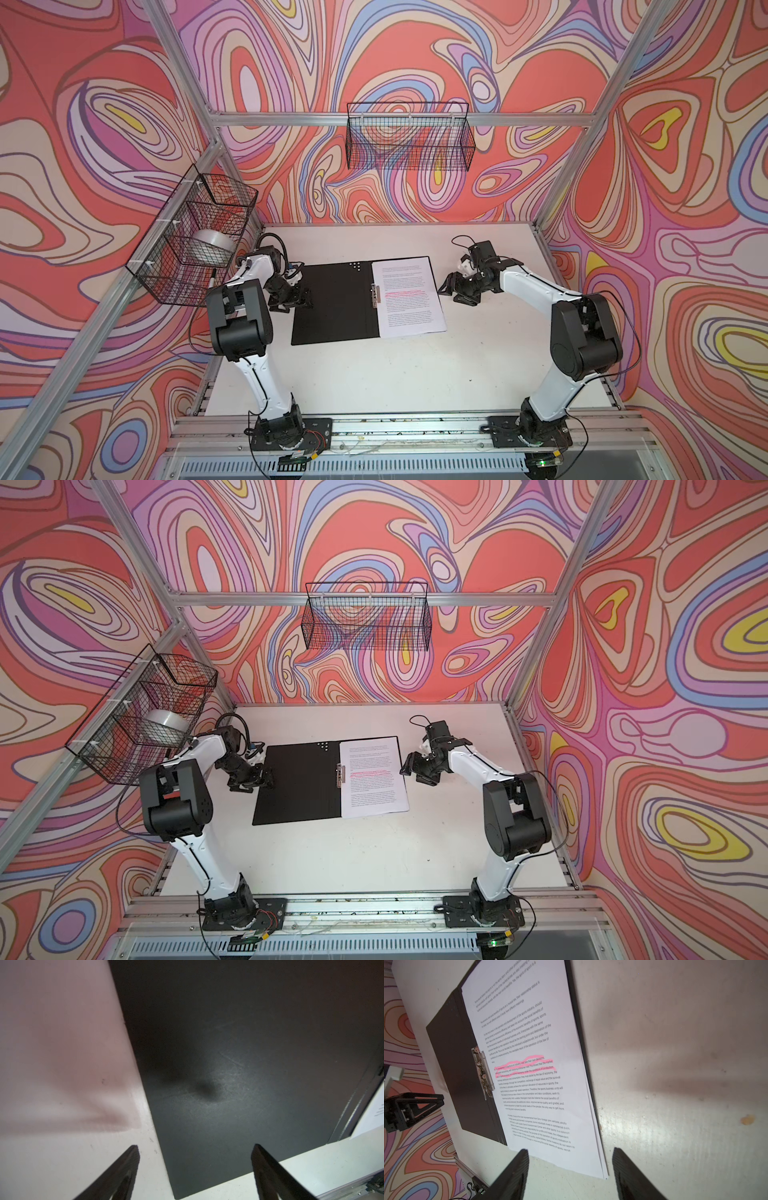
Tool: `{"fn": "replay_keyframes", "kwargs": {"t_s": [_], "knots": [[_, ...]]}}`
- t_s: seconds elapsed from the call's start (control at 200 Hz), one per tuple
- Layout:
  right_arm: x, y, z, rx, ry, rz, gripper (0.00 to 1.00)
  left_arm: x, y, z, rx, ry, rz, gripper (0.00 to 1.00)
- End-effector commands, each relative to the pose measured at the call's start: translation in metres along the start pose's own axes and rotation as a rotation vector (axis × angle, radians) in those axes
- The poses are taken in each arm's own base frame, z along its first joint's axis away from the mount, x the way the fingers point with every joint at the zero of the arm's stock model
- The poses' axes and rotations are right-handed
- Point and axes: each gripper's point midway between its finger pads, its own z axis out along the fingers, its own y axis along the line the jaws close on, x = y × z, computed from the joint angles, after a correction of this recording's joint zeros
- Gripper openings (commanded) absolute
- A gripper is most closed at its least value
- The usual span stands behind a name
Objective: Put the files into the folder
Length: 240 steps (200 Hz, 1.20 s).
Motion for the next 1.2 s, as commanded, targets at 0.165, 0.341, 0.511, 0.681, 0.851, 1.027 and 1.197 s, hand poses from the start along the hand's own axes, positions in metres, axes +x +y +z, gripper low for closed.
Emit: {"fn": "replay_keyframes", "kwargs": {"t_s": [0.165,0.341,0.511,0.681,0.851,1.027,1.197], "knots": [[0.032,0.010,-0.018,-0.123,-0.009,0.072,0.67,-0.009,-0.040,-0.017,0.121,-0.031,0.130,0.82],[0.079,0.028,-0.028,-0.170,0.025,0.077,0.67,-0.049,-0.086,-0.022,0.068,-0.079,0.290,0.83],[0.124,0.036,-0.020,-0.186,0.038,0.137,0.67,-0.097,-0.118,-0.021,0.068,-0.125,0.323,0.83],[0.142,0.030,-0.015,-0.182,0.011,0.186,0.67,-0.127,-0.138,-0.005,0.061,-0.122,0.361,0.83],[0.154,0.037,-0.009,-0.188,-0.022,0.211,0.67,-0.152,-0.149,0.009,0.042,-0.191,0.362,0.85],[0.165,0.044,0.003,-0.192,-0.032,0.215,0.67,-0.169,-0.169,0.022,0.054,-0.187,0.362,0.86],[0.179,0.047,0.017,-0.162,-0.011,0.199,0.67,-0.188,-0.180,0.033,0.039,-0.229,0.332,0.87]]}}
